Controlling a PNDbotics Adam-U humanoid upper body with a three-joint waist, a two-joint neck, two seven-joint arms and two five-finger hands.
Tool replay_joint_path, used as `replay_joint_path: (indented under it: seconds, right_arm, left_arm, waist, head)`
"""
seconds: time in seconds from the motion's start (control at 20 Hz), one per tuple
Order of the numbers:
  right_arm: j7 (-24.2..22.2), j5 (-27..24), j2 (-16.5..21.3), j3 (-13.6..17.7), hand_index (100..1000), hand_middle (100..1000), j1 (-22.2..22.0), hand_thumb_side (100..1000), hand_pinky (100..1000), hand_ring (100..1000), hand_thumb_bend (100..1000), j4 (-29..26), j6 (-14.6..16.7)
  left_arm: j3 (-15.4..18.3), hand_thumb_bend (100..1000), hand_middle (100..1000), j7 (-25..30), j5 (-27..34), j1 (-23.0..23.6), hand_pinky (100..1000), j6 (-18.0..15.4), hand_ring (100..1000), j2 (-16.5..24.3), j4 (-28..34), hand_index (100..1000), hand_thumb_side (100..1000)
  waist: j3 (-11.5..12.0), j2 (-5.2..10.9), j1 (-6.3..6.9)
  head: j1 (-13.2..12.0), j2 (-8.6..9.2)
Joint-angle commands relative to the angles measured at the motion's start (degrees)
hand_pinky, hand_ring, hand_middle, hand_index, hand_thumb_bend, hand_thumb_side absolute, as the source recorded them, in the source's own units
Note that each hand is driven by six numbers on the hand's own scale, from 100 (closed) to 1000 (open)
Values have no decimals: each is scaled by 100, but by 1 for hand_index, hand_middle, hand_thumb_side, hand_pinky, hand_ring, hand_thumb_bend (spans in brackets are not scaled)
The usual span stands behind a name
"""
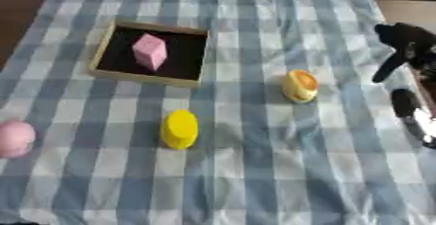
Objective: Pick up objects on the table and place them in the box.
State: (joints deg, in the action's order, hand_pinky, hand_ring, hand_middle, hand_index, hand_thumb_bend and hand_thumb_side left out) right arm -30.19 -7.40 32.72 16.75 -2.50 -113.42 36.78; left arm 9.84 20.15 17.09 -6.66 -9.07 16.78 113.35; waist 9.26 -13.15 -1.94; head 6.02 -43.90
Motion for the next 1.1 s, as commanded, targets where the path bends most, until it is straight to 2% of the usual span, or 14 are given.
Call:
replay_joint_path:
  seconds: [0.05, 0.2, 0.5, 0.75, 1.1]
  right_arm:
    - [-303, 487, 608, -70, 977, 577, 72, 394, 962, 1000, 100, 17, 829]
    - [60, 967, 955, -171, 985, 623, 178, 294, 956, 1000, 100, 241, 1035]
    - [368, 1724, 1298, -481, 1000, 726, 502, 216, 971, 1000, 100, 745, 1223]
    - [702, 2366, 1624, -711, 991, 794, 756, 199, 959, 1000, 100, 1254, 1349]
    - [1083, 3061, 1804, -1035, 1000, 782, 1099, 225, 979, 1000, 100, 1928, 1513]
  left_arm:
    - [4, 100, 833, 20, 12, -66, 786, -9, 944, 170, 60, 847, 567]
    - [0, 100, 833, 27, 14, -65, 786, -8, 945, 177, 55, 847, 567]
    - [-16, 100, 832, 46, 29, -92, 786, 3, 946, 183, 51, 846, 567]
    - [-33, 100, 831, 67, 36, -106, 786, 4, 946, 196, 37, 845, 567]
    - [-53, 100, 829, 94, 51, -125, 786, 13, 947, 198, 28, 843, 567]
  waist:
    - [4, 18, -87]
    - [9, 15, -90]
    - [31, -9, -92]
    - [32, -22, -100]
    - [60, -26, -104]
  head:
    - [28, -22]
    - [62, -22]
    - [111, -22]
    - [57, -22]
    - [65, -22]
